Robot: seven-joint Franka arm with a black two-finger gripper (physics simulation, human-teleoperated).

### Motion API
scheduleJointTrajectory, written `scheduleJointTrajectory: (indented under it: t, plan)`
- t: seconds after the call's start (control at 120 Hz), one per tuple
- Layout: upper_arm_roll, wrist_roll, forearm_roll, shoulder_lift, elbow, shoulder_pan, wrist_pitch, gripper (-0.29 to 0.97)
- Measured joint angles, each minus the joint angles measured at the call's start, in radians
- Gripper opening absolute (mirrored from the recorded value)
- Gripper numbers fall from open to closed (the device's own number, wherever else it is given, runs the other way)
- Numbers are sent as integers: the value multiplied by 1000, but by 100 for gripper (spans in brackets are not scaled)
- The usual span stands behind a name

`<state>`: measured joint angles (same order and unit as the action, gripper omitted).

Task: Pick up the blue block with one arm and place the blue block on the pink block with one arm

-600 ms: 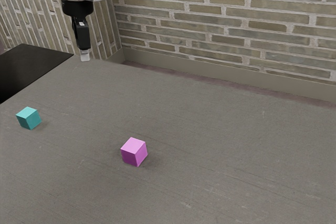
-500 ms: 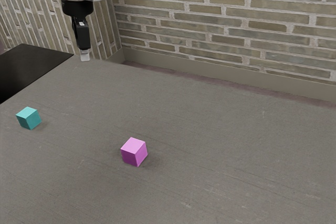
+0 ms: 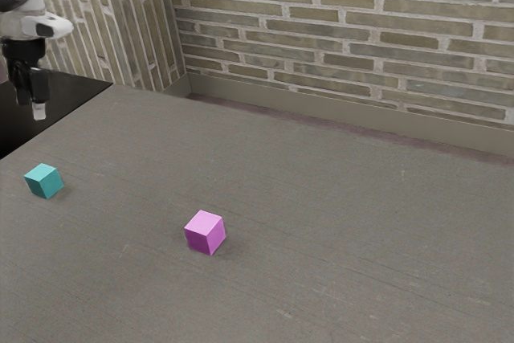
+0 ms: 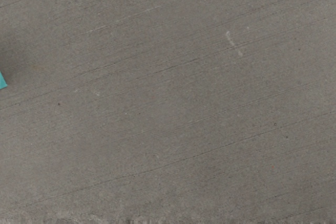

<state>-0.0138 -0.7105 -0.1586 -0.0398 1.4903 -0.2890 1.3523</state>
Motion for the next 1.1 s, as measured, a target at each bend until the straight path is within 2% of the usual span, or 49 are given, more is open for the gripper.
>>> scheduleJointTrajectory:
  t: [0.092,0.142,0.3,0.508,0.55,0.692,0.767,1.033,1.1]
  plan:
    - [2,-16,9,-78,156,-200,146,68]
    - [5,-27,12,-144,185,-259,219,68]
    - [9,-53,24,-269,202,-276,396,68]
    - [3,32,39,-308,209,-312,583,68]
    - [3,56,52,-296,229,-335,624,68]
    - [7,126,91,-149,492,-369,812,68]
    - [8,157,99,-123,541,-373,886,68]
    - [7,213,108,-213,479,-455,1006,68]
    - [8,208,114,-264,400,-465,1003,68]
